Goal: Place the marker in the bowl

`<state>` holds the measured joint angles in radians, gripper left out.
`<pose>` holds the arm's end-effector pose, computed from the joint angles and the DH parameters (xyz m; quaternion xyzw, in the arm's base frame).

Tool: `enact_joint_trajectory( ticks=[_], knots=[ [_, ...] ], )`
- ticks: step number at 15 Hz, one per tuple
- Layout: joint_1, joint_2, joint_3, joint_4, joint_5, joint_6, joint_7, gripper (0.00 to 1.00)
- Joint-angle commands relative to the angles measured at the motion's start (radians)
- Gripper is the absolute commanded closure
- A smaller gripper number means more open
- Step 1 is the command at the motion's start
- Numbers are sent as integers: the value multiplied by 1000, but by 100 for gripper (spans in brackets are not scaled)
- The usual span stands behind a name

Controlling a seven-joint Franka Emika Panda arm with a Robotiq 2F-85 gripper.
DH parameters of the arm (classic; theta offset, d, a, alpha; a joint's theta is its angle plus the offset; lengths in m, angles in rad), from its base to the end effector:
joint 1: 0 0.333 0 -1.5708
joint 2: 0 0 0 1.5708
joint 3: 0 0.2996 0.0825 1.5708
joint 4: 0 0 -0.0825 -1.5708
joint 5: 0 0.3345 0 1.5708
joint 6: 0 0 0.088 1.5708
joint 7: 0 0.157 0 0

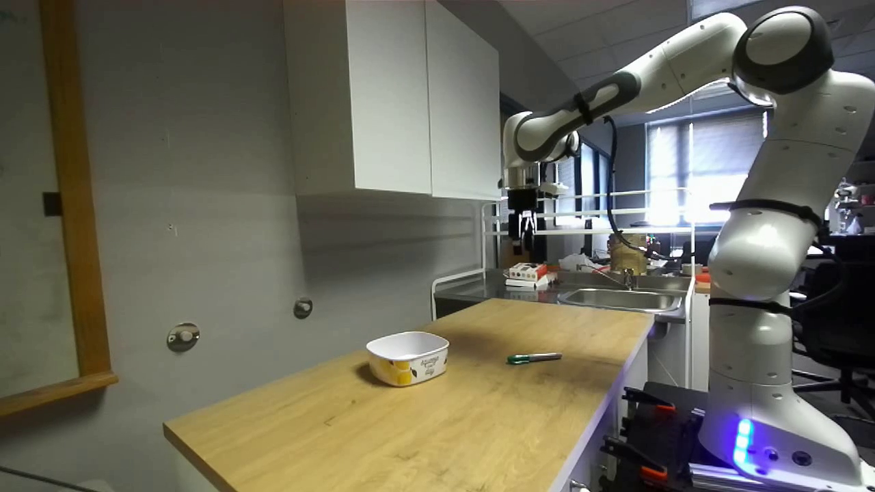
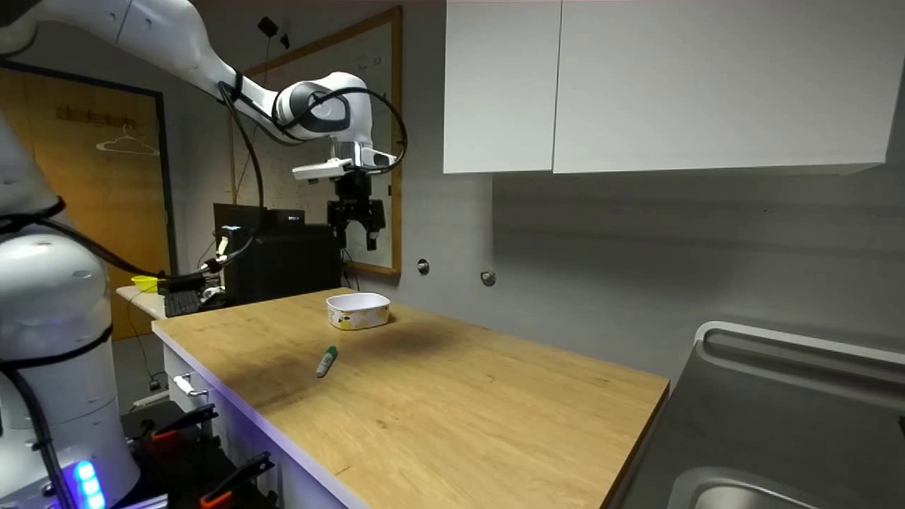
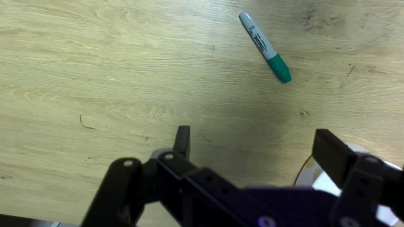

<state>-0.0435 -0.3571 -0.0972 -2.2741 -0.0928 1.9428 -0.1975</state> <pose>0.4019 -0.0692 0.4514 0.9984 0.0475 0.0078 0.0281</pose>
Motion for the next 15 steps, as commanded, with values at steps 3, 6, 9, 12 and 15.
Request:
enact_joint_trajectory(
  ticks=[3, 6, 9, 12, 15],
  knots=[
    [5, 242, 3, 19, 2, 63, -33, 0],
    [8, 343, 16, 12, -5, 82, -73, 0],
    [13, 395, 33, -13, 8, 131, -132, 0],
    [20, 408, 57, -66, 12, 229, -183, 0],
    [20, 415, 72, -106, 23, 275, -230, 0]
  ],
)
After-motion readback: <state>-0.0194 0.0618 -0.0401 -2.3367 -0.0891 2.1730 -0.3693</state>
